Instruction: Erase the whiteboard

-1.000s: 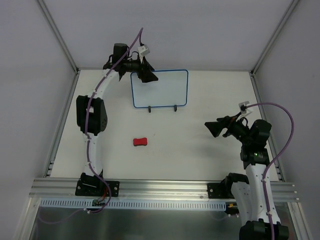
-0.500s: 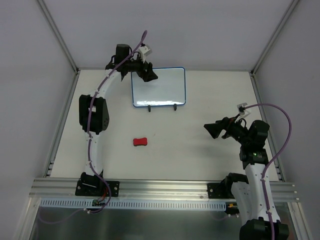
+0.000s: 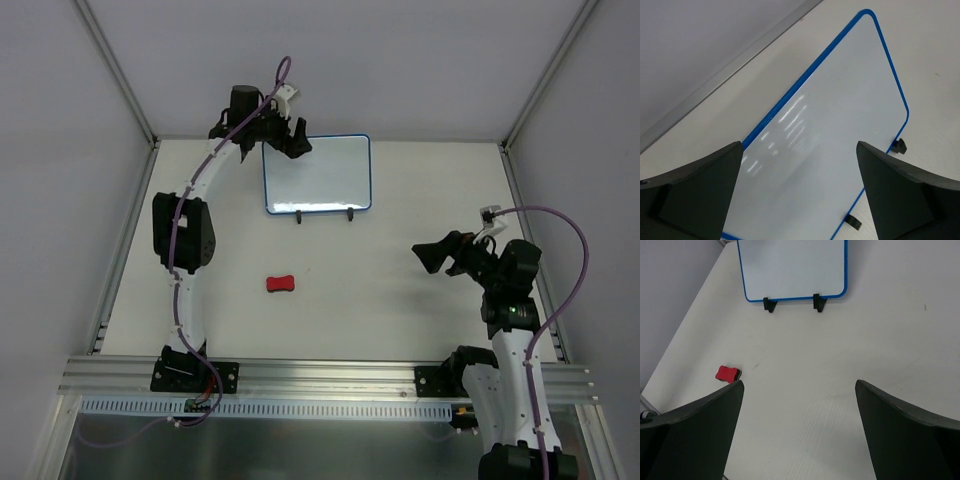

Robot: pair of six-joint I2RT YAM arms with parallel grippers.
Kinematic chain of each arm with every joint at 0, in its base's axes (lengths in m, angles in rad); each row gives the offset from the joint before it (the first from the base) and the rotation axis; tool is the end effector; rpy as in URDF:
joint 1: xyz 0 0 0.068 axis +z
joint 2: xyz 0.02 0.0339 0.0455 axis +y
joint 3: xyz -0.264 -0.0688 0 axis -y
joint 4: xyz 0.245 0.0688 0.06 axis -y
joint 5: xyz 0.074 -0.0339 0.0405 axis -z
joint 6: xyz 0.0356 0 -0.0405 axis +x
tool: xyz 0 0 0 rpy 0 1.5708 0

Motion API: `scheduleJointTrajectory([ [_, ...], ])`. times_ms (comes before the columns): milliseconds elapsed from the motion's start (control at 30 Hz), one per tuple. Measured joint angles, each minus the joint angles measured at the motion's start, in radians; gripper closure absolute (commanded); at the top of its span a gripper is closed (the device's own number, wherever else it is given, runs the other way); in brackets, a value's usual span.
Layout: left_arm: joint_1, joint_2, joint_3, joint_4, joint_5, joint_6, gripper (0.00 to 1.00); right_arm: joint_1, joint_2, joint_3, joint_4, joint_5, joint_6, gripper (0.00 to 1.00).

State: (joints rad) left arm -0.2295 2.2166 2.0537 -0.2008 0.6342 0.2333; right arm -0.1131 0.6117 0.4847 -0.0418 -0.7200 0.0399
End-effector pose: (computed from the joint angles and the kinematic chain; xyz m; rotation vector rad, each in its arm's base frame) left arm 0.5077 -0.1403 0.3073 0.8360 1.7137 -0.6079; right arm 0.1555 0.0060 0.2767 -0.3963 1.6844 0.5694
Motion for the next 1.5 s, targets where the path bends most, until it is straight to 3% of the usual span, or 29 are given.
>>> scheduleJointTrajectory([
  [167, 0.000, -0.243, -0.166, -0.010, -0.223, -0.127, 0.01, 0.001, 0.000, 0.180, -0.154, 0.156, -0.032, 0.01],
  [300, 0.002, -0.591, -0.372, -0.001, -0.398, -0.204, 0.01, 0.002, 0.002, 0.362, -0.225, 0.303, -0.081, 0.01],
  [467, 0.001, -1.036, -0.606, 0.000, -0.601, -0.234, 0.01, 0.025, 0.026, 0.530, -0.274, 0.477, -0.140, 0.01],
  [733, 0.000, -1.487, -0.820, -0.093, -0.810, -0.217, 0.01, 0.048, 0.056, 0.653, -0.320, 0.636, -0.237, 0.01],
  [1000, 0.000, -1.632, -0.841, -0.201, -0.907, -0.174, 0.01, 0.050, 0.069, 0.728, -0.320, 0.678, -0.260, 0.01],
  [1500, 0.000, -1.608, -0.838, -0.266, -0.870, -0.261, 0.01, 0.052, 0.084, 0.785, -0.307, 0.630, -0.259, 0.01],
])
